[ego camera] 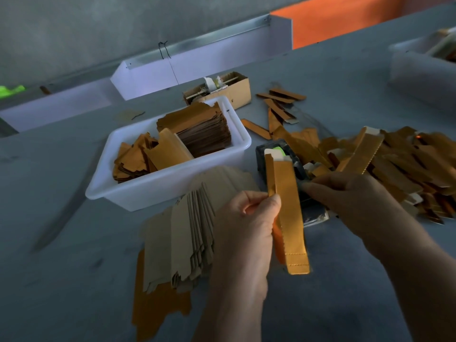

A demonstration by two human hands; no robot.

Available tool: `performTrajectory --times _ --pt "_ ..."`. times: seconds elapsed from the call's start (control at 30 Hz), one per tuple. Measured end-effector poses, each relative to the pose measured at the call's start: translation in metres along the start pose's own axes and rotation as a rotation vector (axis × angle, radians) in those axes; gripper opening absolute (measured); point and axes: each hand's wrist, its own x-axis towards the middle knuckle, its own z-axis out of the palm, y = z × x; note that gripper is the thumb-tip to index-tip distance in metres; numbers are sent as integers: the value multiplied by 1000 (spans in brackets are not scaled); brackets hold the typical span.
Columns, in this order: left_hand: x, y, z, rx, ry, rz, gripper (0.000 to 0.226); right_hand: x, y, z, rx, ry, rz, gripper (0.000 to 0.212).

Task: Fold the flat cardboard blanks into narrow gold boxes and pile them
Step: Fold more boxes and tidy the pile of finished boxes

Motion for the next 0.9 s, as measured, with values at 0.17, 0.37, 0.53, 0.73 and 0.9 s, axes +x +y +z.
performTrajectory --times 0.17,0.37,0.53,0.73,0.9 --pt "8 1 12 -111 -33 -59 7 5 0 3 12 11 47 8" --pt "12 -6 17 -153 -33 -88 8 1 -3 9 345 -9 89 10" --pt "12 -7 14 -180 -42 -102 11 -13 3 11 437 77 92 12" --pt "13 -8 10 -165 -37 -70 9 -28 16 22 161 220 -13 13" --pt "11 -6 14 -60 -55 64 6 -28 21 27 152 243 -39 9"
